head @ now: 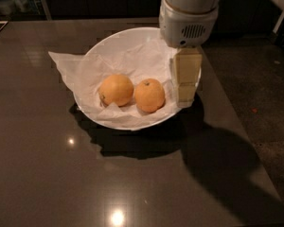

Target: Pick orange from white bowl

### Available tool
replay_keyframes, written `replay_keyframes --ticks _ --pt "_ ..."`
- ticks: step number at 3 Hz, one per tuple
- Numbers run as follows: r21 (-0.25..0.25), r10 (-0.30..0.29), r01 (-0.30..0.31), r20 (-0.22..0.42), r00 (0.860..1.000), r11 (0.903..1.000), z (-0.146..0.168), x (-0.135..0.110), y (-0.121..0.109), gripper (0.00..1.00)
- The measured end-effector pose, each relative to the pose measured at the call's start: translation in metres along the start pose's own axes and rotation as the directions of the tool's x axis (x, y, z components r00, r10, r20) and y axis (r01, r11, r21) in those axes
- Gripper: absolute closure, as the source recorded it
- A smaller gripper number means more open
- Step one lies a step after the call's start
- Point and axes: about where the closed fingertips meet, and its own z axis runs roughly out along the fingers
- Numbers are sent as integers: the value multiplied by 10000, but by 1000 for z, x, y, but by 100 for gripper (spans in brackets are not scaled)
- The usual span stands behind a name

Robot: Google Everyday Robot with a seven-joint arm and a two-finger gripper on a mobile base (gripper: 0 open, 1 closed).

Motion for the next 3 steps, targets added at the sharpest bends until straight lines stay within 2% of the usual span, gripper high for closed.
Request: replay_keyframes --ticks 1,3 --pt "-526 -148 148 5 9999 9985 23 -16 -11 0" --pt "-1325 69 -60 61 10000 9912 61 -26 -25 13"
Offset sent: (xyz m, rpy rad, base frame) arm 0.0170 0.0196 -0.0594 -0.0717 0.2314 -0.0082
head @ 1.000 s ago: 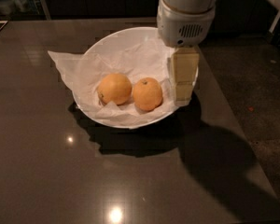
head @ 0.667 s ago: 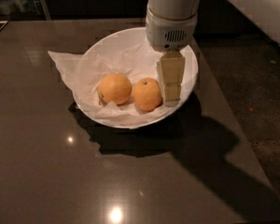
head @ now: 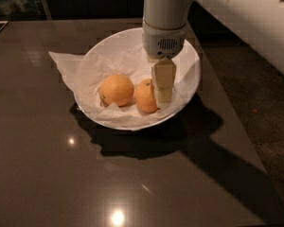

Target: Pick orange from white bowl

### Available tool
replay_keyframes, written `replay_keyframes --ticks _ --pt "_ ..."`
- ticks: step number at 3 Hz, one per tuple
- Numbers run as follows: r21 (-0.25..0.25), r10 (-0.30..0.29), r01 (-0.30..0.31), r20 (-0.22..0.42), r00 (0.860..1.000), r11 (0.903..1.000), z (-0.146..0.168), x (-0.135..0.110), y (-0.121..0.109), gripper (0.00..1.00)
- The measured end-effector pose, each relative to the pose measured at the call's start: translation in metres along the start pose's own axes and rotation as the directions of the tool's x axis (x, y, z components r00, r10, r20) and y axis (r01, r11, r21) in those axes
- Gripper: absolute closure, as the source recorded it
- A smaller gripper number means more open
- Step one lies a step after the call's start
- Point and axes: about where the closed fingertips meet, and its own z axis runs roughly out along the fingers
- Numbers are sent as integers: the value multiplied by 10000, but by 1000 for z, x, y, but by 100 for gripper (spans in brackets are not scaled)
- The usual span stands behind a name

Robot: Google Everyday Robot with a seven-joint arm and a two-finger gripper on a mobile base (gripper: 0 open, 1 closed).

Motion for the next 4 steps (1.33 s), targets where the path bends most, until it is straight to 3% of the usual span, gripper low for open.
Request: replay_keyframes --ticks 1,3,4 --pt "-308 138 -137 16 9999 9994 13 0 -4 19" --pt "-870 409 -412 -53 9992 9954 37 1 -9 21" --pt "-1182 546 -548 -44 9985 9915 51 4 -10 39"
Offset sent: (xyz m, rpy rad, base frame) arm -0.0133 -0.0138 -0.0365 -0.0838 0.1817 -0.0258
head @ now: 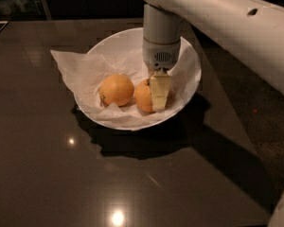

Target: Pick orange from white bowl

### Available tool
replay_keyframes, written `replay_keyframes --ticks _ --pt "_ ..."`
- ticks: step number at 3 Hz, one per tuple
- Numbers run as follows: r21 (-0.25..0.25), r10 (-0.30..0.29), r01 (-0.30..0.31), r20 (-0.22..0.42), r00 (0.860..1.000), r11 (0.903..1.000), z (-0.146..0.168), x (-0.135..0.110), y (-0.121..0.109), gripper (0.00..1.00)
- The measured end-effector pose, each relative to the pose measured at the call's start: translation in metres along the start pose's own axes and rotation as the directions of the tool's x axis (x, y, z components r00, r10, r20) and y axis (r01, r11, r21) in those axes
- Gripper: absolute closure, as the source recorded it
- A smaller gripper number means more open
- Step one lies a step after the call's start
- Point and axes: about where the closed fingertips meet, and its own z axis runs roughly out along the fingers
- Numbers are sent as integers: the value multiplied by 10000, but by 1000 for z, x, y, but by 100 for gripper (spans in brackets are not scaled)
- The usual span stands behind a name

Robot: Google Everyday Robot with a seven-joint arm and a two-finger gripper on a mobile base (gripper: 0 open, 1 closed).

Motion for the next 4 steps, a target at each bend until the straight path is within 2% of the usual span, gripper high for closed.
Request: replay_keyframes --ticks 1,2,3,4 --pt "301 -11 6 191 9998 9995 0 -5 -7 62" --pt "312 -12 6 197 9998 9995 0 -5 -7 86" --pt "1020 -66 28 367 9993 9948 -19 -4 7 100" --pt "1610 -202 136 398 9990 9869 -39 -4 25 100"
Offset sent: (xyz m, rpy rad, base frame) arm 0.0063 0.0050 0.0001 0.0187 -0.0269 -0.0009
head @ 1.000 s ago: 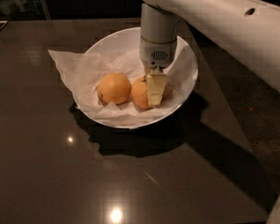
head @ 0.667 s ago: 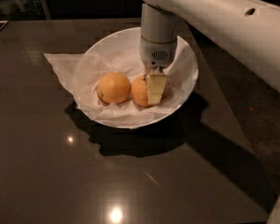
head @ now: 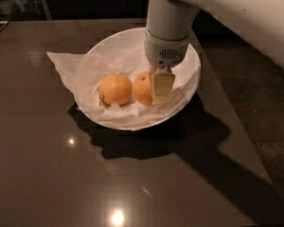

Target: Pick orange from white bowl

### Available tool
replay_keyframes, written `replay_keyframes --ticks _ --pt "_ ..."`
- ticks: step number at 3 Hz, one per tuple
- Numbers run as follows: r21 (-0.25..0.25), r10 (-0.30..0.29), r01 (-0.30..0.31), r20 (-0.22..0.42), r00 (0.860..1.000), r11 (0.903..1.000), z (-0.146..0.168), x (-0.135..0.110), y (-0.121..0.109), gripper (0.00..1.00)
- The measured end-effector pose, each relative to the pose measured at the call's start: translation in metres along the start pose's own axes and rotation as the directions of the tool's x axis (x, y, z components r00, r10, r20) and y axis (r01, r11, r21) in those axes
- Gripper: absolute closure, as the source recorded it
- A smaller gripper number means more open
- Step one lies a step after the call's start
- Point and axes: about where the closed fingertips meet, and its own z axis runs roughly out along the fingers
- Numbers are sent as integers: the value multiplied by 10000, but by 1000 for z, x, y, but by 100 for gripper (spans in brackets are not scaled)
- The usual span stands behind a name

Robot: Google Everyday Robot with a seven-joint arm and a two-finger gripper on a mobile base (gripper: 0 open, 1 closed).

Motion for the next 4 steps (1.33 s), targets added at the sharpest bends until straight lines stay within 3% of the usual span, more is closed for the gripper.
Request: replay_keyframes --ticks 1,2,4 --pt "413 -273 266 178 9995 9988 -18 -2 10 100" --pt "1206 -1152 1057 742 9906 9871 -50 -4 40 100" --pt "2605 -2692 2261 1436 9523 9386 -101 -3 100 100"
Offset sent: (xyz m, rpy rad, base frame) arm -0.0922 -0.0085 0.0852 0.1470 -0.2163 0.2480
